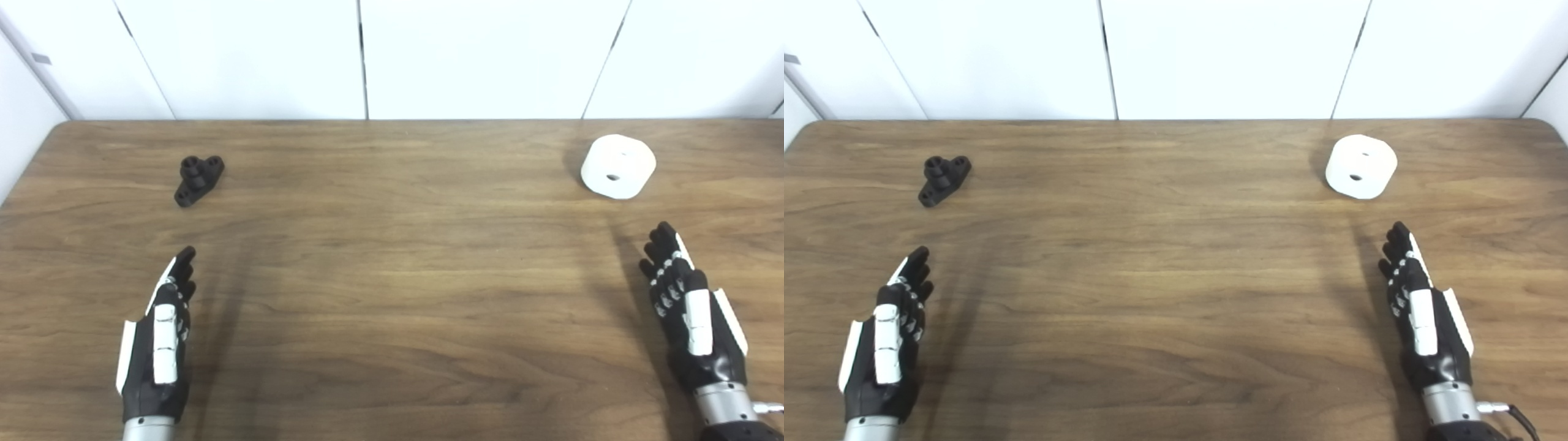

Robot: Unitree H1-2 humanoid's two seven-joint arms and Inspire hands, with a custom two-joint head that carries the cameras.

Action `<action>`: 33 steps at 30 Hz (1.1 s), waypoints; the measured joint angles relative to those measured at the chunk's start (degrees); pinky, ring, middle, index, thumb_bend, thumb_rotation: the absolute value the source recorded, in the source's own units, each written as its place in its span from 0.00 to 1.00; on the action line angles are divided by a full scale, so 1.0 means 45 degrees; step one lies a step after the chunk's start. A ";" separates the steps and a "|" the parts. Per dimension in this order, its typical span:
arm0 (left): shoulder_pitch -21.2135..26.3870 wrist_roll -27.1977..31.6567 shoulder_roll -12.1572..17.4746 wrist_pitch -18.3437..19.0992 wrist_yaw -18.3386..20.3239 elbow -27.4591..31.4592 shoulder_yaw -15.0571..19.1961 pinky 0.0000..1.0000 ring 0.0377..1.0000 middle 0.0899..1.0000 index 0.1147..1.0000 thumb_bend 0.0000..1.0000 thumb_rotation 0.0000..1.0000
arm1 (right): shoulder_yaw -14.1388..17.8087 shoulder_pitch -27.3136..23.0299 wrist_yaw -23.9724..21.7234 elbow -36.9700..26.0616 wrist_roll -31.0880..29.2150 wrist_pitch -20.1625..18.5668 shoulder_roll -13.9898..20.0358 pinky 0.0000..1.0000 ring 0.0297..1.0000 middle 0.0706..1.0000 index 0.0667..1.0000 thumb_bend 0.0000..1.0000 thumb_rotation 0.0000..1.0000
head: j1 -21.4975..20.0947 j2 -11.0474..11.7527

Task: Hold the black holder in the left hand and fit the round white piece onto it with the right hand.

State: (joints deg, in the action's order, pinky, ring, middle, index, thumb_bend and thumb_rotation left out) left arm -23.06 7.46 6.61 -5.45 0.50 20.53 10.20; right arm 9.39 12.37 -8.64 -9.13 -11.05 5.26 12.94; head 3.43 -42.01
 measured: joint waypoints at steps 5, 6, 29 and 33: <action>-0.0015 -0.0068 -0.0008 -0.0006 -0.0003 -0.0022 -0.0060 1.00 1.00 0.98 0.91 0.56 1.00 | 0.0013 0.0011 -0.0007 0.0001 -0.0091 -0.0010 0.0027 1.00 1.00 1.00 0.99 0.64 1.00 | 0.0448 0.0117; -0.0018 -0.0116 -0.0008 -0.0006 -0.0005 -0.0024 -0.0095 1.00 1.00 0.98 0.91 0.56 1.00 | 0.0015 0.0011 -0.0014 0.0006 -0.0095 -0.0009 0.0040 1.00 1.00 1.00 0.99 0.64 1.00 | 0.0469 0.0117; -0.0259 -0.1015 -0.0094 -0.1509 -0.0383 -0.0968 -0.1047 1.00 1.00 0.98 0.92 0.55 1.00 | 0.0426 -0.0102 -0.0648 0.0625 -0.0636 0.0329 0.0601 1.00 1.00 1.00 1.00 0.66 1.00 | 0.3788 0.2323; -0.0313 -0.1085 -0.0094 -0.1963 -0.0479 -0.1134 -0.1206 1.00 1.00 0.98 0.92 0.55 0.98 | 0.0477 -0.0102 -0.0751 0.0841 -0.0687 0.0586 0.0833 1.00 1.00 1.00 0.97 0.68 1.00 | 0.3985 0.2559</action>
State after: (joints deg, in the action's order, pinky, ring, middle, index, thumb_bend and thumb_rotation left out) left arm -24.47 2.58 6.19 -14.28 -1.65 15.42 4.77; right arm 11.54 11.91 -12.02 -5.35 -14.15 7.89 16.69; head 21.36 -30.50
